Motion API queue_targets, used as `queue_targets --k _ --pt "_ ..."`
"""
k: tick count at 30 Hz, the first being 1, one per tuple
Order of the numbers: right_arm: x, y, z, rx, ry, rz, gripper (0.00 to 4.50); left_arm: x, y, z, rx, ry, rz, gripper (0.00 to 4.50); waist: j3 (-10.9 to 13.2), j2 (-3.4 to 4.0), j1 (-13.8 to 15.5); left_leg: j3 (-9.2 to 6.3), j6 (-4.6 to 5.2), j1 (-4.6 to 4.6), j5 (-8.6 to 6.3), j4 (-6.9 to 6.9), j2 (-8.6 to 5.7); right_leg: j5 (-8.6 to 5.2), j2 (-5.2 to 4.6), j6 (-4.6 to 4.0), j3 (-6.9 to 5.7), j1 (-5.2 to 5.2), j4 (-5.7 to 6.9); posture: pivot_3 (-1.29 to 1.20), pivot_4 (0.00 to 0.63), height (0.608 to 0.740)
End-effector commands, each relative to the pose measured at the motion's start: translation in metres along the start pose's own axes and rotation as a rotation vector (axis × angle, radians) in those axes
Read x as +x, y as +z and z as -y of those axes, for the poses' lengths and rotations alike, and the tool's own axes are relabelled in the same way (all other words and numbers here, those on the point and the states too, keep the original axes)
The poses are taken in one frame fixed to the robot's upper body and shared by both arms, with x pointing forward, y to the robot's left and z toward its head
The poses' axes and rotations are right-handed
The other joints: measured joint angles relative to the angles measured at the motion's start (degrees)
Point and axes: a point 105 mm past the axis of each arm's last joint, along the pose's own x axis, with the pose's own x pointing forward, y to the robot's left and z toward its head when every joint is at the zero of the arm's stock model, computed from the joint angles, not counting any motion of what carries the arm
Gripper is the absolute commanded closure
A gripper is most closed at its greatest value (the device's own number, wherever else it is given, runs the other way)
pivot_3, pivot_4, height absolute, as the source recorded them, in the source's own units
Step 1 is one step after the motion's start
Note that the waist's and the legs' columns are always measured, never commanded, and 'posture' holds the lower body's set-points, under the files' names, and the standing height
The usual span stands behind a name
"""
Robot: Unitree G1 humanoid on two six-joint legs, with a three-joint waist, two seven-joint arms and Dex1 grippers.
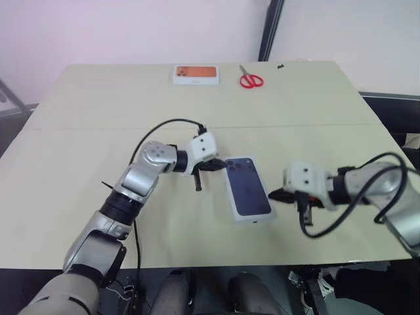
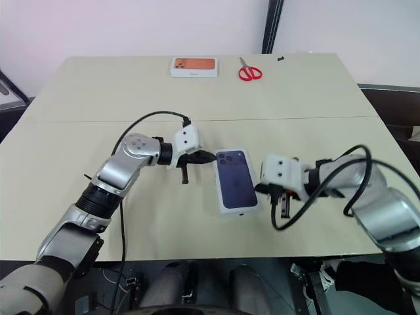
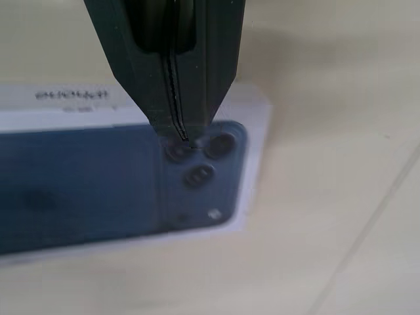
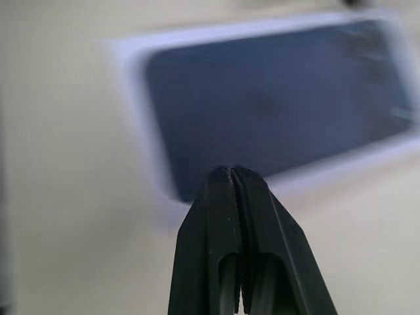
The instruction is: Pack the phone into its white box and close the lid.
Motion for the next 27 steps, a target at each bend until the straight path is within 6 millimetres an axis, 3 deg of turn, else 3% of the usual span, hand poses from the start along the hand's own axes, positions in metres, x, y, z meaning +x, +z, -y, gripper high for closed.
queue_targets --k 1,8,10,13,16,19,21,25,27 --pt "0.006 -0.005 -0.002 -0.013 -0.028 -0.029 4.43 0.004 0.003 -0.001 0.028 -0.014 -0.022 4.5 0.0 0.0 0.1 0.0 0.0 0.0 0.0 0.03 0.0 0.0 0.0 0.0 0.0 0.02 0.0 0.0 0.15 0.74" --pt "0.018 -0.023 -0.008 0.005 -0.024 -0.08 4.43 0.011 -0.01 0.005 0.008 -0.035 -0.063 4.5 -0.1 -0.06 0.1 -0.01 0.01 0.33 -0.01 0.0 0.0 0.0 0.0 0.0 -0.01 0.36 -0.05 0.0 0.15 0.74" --pt "0.017 -0.021 -0.004 0.003 -0.039 -0.071 4.43 0.009 -0.011 0.002 -0.008 -0.016 -0.058 4.5 -0.1 -0.06 0.1 -0.03 0.33 0.41 -0.19 0.0 0.0 0.0 0.0 0.0 -0.02 0.47 -0.09 0.0 0.15 0.74" --pt "0.01 -0.006 0.014 0.012 -0.112 0.013 4.43 -0.001 0.001 -0.019 -0.022 0.096 0.013 4.5 -0.1 -0.07 0.0 -0.04 0.33 0.45 -0.19 0.0 0.0 0.0 0.0 0.0 -0.02 0.51 -0.09 0.0 0.15 0.74" --pt "-0.004 0.01 0.043 0.036 -0.245 0.131 4.43 -0.029 0.019 -0.047 -0.05 0.253 0.121 4.5 -0.1 -0.08 -0.1 -0.04 0.3 0.3 -0.18 0.01 0.0 0.0 0.0 0.0 -0.02 0.29 -0.01 0.0 0.15 0.74" --pt "-0.016 0.011 0.069 0.054 -0.372 0.19 4.43 -0.062 0.018 -0.059 -0.046 0.36 0.144 4.5 -0.1 -0.09 -0.3 -0.01 -0.05 0.2 0.03 -0.07 0.0 0.0 0.01 0.0 0.02 0.1 0.04 0.0 0.15 0.74" --pt "-0.02 0.008 0.08 0.063 -0.425 0.205 4.43 -0.08 0.012 -0.06 -0.047 0.41 0.14 4.5 -0.1 -0.07 -0.2 0.0 -0.07 0.21 0.04 -0.17 0.0 0.0 0.01 0.0 0.06 0.04 0.04 0.0 0.15 0.74" --pt "-0.037 0.009 0.109 0.161 -0.535 0.331 4.43 -0.143 -0.008 -0.053 -0.083 0.553 0.093 4.5 -0.1 -0.03 -0.6 0.03 -0.09 0.23 0.05 -0.22 0.0 0.0 0.01 0.0 0.15 0.0 0.06 0.0 0.15 0.74" --pt "-0.043 0.006 0.116 0.179 -0.556 0.361 4.43 -0.16 -0.014 -0.046 -0.109 0.602 0.074 4.5 0.0 -0.02 -0.3 0.03 -0.11 0.22 0.06 -0.22 0.0 0.0 0.01 0.0 0.14 -0.06 0.12 0.0 0.15 0.74"
